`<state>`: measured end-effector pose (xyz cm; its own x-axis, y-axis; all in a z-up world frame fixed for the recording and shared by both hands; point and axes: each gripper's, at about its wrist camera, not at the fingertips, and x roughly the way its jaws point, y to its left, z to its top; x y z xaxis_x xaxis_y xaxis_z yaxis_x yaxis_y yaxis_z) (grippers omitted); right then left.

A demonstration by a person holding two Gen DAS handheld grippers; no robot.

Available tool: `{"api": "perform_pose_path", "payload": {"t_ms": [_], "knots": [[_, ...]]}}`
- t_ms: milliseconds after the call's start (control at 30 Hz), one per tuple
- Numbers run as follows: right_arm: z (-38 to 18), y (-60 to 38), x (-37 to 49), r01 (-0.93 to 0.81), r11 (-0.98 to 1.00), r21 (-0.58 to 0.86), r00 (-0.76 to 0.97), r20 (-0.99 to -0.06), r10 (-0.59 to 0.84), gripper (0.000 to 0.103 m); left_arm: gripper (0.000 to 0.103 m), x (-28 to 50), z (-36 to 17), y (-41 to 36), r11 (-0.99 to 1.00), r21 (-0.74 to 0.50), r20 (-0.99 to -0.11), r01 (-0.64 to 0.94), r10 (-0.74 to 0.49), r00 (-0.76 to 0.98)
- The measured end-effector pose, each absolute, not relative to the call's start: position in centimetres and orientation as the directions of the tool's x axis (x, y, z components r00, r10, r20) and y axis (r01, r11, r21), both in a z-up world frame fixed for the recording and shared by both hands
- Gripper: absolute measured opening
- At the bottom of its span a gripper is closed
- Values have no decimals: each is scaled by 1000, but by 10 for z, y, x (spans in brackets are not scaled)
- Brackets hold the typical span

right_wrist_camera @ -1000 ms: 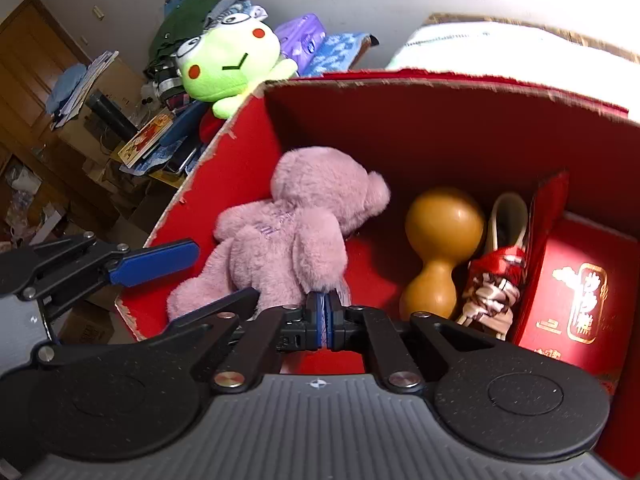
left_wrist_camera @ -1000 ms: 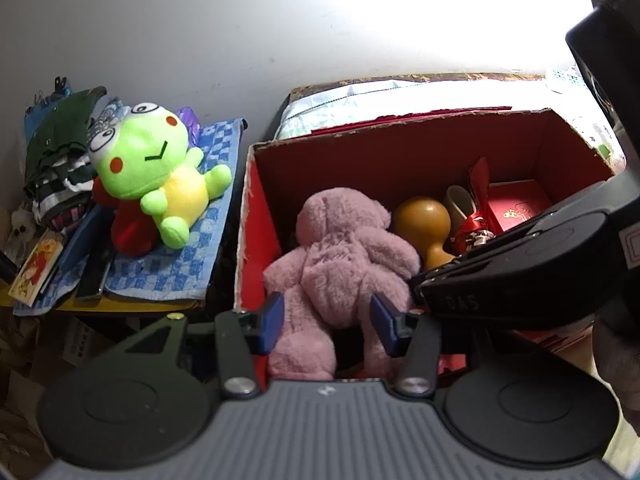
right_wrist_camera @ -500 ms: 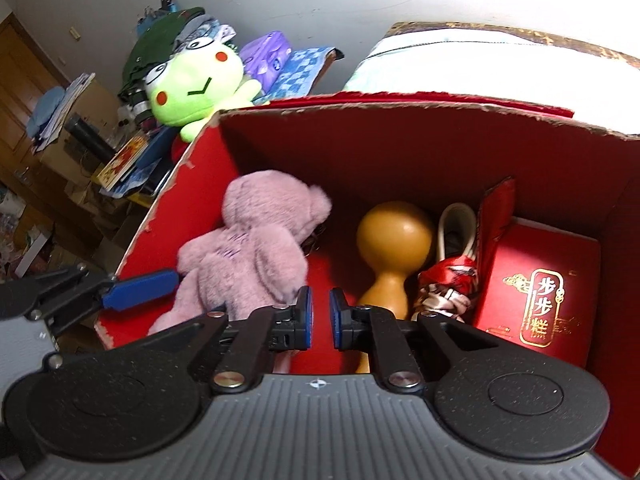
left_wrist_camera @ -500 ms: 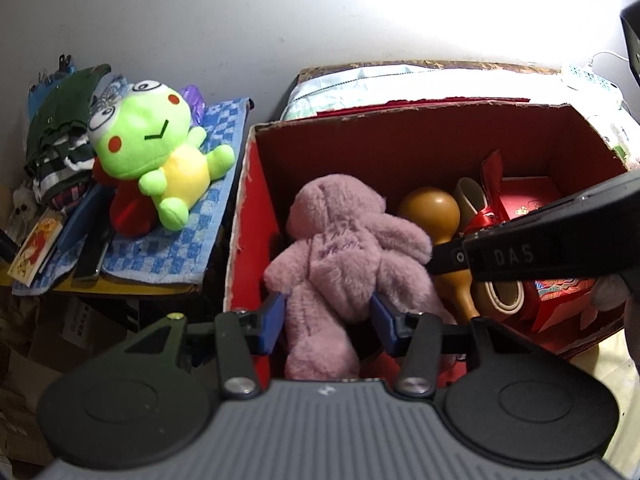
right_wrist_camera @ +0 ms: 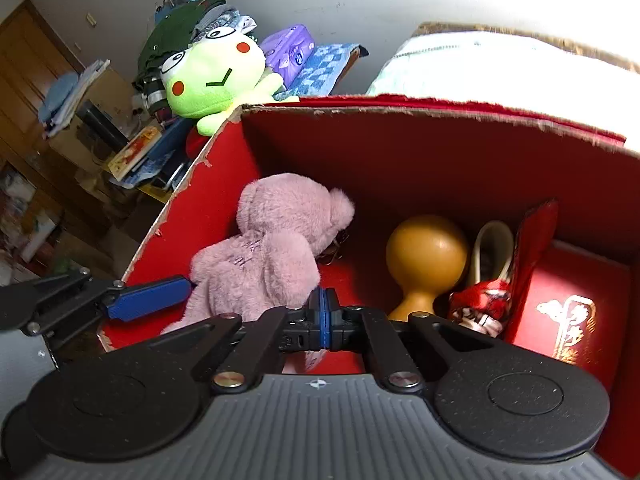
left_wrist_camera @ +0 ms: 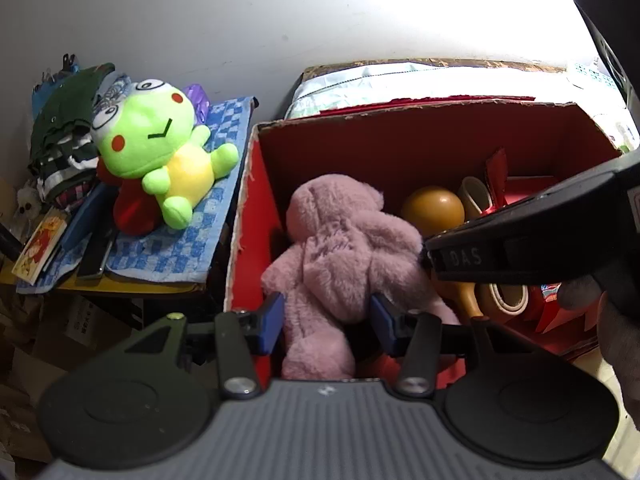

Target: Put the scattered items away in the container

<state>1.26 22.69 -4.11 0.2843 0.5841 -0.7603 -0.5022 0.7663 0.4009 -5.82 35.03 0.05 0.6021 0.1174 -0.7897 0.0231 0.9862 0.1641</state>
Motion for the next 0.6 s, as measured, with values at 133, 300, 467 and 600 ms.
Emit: {"api": "perform_pose_path", "payload": {"t_ms": [133,300,467,600], "knots": [[-39,230,8,-525,761,382,290,-760,581,3,52,-59,-1,347,983,181,-784,18,134,606],[-39,229,7,-523,764,377,301,-757,580,4,58,-59,-6,341,976,215,-776,24,156,612],[-39,230,8,-520,770,370,309,-759,573,4,57,-60,-7,339,976,215,-770,16,159,618],[-41,230,10,-511,770,381,293,-765,573,4,57,-60,-8,339,976,216,-770,16,160,618]]}}
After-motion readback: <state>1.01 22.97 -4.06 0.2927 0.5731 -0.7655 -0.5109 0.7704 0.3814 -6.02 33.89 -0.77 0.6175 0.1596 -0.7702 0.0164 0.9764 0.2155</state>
